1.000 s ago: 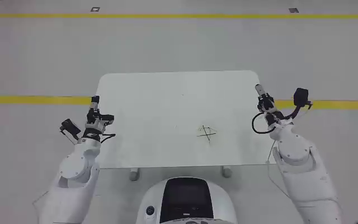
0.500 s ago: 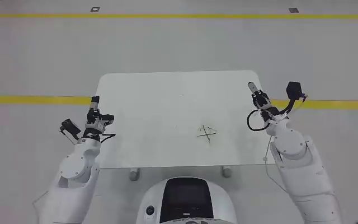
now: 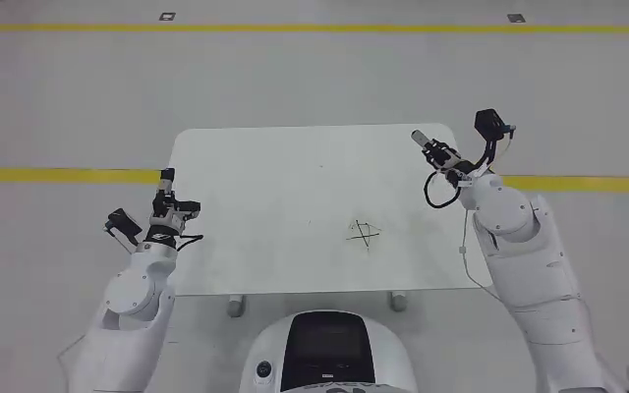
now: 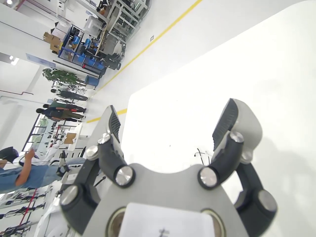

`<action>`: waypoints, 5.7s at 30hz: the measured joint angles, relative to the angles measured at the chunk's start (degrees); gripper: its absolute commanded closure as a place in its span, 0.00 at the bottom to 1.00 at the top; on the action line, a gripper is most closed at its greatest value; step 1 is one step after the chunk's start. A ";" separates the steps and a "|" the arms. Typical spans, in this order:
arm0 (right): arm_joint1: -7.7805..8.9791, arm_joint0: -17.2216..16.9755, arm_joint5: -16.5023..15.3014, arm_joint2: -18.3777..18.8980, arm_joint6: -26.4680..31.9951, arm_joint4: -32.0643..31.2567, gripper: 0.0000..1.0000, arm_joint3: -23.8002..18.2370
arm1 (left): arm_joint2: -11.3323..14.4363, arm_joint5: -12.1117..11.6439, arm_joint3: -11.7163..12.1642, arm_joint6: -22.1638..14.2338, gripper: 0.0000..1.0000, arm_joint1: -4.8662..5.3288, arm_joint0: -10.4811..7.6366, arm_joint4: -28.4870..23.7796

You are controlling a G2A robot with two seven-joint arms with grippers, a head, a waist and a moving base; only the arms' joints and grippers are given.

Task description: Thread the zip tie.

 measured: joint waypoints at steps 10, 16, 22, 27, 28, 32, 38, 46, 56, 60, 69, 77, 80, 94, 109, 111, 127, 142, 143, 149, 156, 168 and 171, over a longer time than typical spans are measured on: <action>0.77 2.35 -1.99 -1.88 6.84 -9.75 0.00 -0.78 | 0.00 0.00 0.00 0.00 0.00 0.00 0.00 0.00; 1.09 5.43 -2.62 -3.65 15.27 -13.93 0.00 -0.94 | 0.00 0.00 0.00 0.00 0.00 0.00 0.00 0.00; 1.08 5.36 -2.59 -3.63 15.01 -13.87 0.00 -0.94 | 0.00 0.00 0.00 0.00 0.00 0.00 0.00 0.00; 1.36 8.48 -5.34 -5.89 22.16 -17.81 0.00 -0.01 | 0.00 0.00 0.00 0.00 0.00 0.00 0.00 0.00; 1.37 9.21 -5.89 -6.51 23.82 -18.37 0.00 0.51 | 0.00 0.00 0.00 0.00 0.00 0.00 0.00 0.00; 1.38 9.72 -6.28 -6.94 25.17 -18.82 0.00 1.02 | 0.00 0.00 0.00 0.00 0.00 0.00 0.00 0.00; 1.37 9.69 -6.24 -6.90 25.04 -18.78 0.00 0.98 | 0.00 0.00 0.00 0.00 0.00 0.00 0.00 0.00; 1.37 9.69 -6.24 -6.90 25.05 -18.77 0.00 0.98 | 0.00 0.00 0.00 0.00 0.00 0.00 0.00 0.00; 1.37 9.69 -6.24 -6.90 25.05 -18.78 0.00 0.98 | 0.00 0.00 0.00 0.00 0.00 0.00 0.00 0.00; 1.37 9.69 -6.24 -6.90 25.05 -18.78 0.00 0.98 | 0.00 0.00 0.00 0.00 0.00 0.00 0.00 0.00; 1.37 9.69 -6.24 -6.90 25.05 -18.78 0.00 0.98 | 0.00 0.00 0.00 0.00 0.00 0.00 0.00 0.00; 1.26 10.79 -7.26 -9.51 27.21 -21.52 0.00 1.08 | 0.00 0.00 0.00 0.00 0.00 0.00 0.00 0.00; 1.10 12.24 -8.42 -12.37 31.40 -23.56 0.00 2.21 | 0.00 0.00 0.00 0.00 0.00 0.00 0.00 0.00; -0.24 18.54 -12.21 -20.98 43.23 -23.88 0.00 9.44 | 0.00 0.00 0.00 0.00 0.00 0.00 0.00 0.00; -3.54 27.09 -13.83 -31.87 50.80 -22.27 0.00 19.38 | 0.00 0.00 0.00 0.00 0.00 0.00 0.00 0.00; -4.57 28.36 -13.11 -34.26 51.08 -20.21 0.00 22.06 | 0.00 0.00 0.00 0.00 0.00 0.00 0.00 0.00; -6.54 29.78 -14.89 -38.72 47.46 -18.75 0.00 27.10 | 0.00 0.00 0.00 0.00 0.00 0.00 0.00 0.00; -10.03 34.04 -14.81 -43.48 45.16 -16.40 0.00 36.86 | 0.00 0.00 0.00 0.00 0.00 0.00 0.00 0.00; -10.05 33.91 -14.86 -43.59 45.18 -16.46 0.00 36.94 | 0.00 0.00 0.00 0.00 0.00 0.00 0.00 0.00; -10.80 34.00 -15.82 -44.83 47.63 -15.66 0.00 38.86 | 0.00 0.00 0.00 0.00 0.00 0.00 0.00 0.00; -10.79 33.61 -15.58 -44.83 46.89 -15.99 0.00 38.81 | 0.00 0.00 0.00 0.00 0.00 0.00 0.00 0.00; -10.80 33.14 -15.92 -44.54 46.41 -16.23 0.00 37.94 | 0.00 0.00 0.00 0.00 0.00 0.00 0.00 0.00; -10.36 32.51 -16.12 -43.57 45.65 -16.76 0.00 36.77 | 0.00 0.00 0.00 0.00 0.00 0.00 0.00 0.00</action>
